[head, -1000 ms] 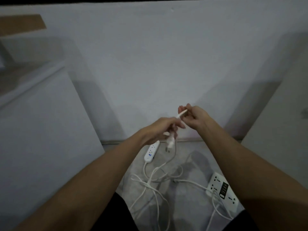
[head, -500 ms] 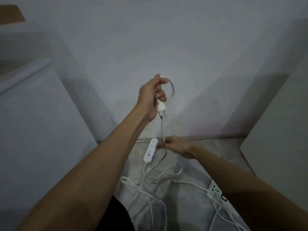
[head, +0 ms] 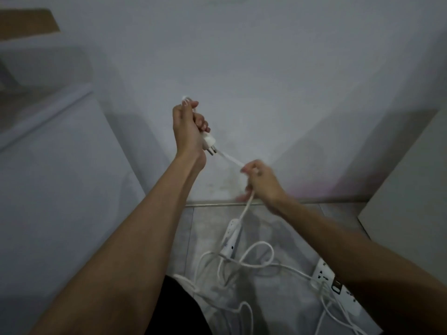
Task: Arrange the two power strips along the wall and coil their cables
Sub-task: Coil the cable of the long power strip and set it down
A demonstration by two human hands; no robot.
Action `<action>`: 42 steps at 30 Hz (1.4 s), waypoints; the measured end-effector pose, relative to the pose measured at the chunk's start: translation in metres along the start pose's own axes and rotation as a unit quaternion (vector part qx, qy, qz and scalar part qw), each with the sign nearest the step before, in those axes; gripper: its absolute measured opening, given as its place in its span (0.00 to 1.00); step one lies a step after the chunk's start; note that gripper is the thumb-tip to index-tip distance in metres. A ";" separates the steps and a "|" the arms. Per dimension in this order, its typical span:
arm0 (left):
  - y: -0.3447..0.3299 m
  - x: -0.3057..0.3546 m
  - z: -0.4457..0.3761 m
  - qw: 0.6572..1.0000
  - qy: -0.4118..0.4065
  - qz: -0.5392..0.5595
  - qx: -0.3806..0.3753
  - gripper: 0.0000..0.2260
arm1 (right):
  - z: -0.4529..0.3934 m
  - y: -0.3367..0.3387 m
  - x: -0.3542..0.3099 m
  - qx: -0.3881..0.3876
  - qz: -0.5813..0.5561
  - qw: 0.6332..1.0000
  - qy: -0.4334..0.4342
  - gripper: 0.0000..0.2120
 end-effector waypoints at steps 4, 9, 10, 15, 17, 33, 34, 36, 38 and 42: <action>0.016 -0.013 0.000 0.999 0.022 -0.023 0.004 0.13 | -0.037 0.063 -0.034 0.098 0.010 0.993 0.066 0.08; 0.004 -0.035 0.016 0.998 0.047 -0.044 0.025 0.11 | -0.017 0.051 -0.009 0.035 0.152 0.981 0.115 0.07; 0.001 -0.036 0.018 0.997 0.042 -0.054 0.026 0.11 | -0.010 0.042 -0.009 0.009 0.176 0.975 0.132 0.07; 0.002 -0.063 0.026 0.985 0.017 -0.169 -0.020 0.08 | 0.017 0.023 -0.026 -0.109 0.267 0.937 0.195 0.07; -0.001 -0.080 0.032 0.970 0.007 -0.230 -0.074 0.07 | 0.021 0.023 -0.032 -0.132 0.264 0.937 0.185 0.07; -0.015 -0.094 0.088 0.797 0.292 -0.321 -0.420 0.19 | -0.040 0.098 0.009 0.034 0.267 0.958 0.101 0.06; -0.019 -0.089 0.087 0.818 0.330 -0.251 -0.399 0.18 | -0.038 0.089 0.017 0.026 0.232 0.969 0.078 0.06; -0.028 -0.074 0.074 0.859 0.382 -0.074 -0.333 0.17 | -0.030 0.067 0.034 -0.006 0.225 0.973 0.049 0.06; -0.030 -0.063 0.053 0.871 0.416 0.109 -0.237 0.17 | -0.016 0.038 0.054 -0.077 0.221 0.972 0.019 0.08; -0.023 -0.061 0.028 0.873 0.399 0.266 -0.091 0.21 | 0.022 -0.010 0.084 -0.195 0.186 0.962 -0.048 0.13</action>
Point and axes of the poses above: each hand's wrist, its own z-axis away from the middle knuckle, its own y-axis out of the back of the hand, x = y × z, the point moved 9 cm from there along -z, towards the middle knuckle, and after that the axes turned 14 degrees about x, right-handed, at the moved point
